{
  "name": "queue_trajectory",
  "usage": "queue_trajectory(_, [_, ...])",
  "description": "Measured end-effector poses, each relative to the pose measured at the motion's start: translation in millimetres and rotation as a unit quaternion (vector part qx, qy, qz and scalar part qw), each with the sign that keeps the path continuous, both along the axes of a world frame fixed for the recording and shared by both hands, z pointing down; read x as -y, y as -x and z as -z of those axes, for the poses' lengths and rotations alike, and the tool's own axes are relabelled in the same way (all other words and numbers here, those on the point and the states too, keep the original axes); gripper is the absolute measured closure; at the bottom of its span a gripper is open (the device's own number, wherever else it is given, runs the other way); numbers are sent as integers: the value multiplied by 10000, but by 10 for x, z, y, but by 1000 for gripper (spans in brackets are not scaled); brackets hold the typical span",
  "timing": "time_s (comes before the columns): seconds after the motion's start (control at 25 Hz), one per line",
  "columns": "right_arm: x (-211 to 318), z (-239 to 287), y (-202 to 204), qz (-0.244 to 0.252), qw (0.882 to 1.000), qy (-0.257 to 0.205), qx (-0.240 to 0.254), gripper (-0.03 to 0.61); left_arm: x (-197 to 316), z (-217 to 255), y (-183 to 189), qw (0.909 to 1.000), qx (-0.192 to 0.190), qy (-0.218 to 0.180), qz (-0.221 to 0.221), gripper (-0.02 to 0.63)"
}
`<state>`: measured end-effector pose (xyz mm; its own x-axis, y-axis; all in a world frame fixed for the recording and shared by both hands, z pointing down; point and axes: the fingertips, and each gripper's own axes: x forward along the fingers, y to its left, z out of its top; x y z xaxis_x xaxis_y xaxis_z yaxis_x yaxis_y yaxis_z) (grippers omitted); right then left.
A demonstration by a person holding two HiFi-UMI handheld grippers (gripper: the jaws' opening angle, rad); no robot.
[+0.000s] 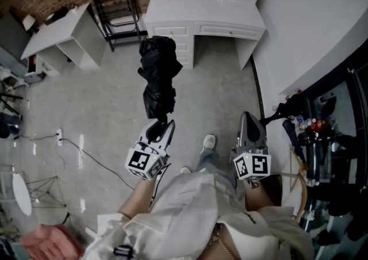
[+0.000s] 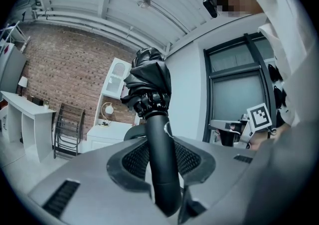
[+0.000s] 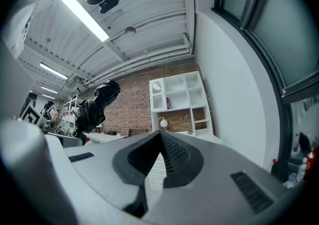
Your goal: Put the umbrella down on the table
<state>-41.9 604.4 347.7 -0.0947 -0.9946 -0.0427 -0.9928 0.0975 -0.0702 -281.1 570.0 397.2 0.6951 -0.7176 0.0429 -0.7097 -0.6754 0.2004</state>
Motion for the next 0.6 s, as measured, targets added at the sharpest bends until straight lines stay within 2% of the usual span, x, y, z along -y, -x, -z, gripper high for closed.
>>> queue_trajectory(0.28, [522,-79,-215,110,9999,64,18,560,438,-76,-228,9999,60,83,56,480])
queue_trajectory(0.6, [1372,-121,-595,235,9997,75,25,560,1263,-94,-638,9998,30,141,102,479])
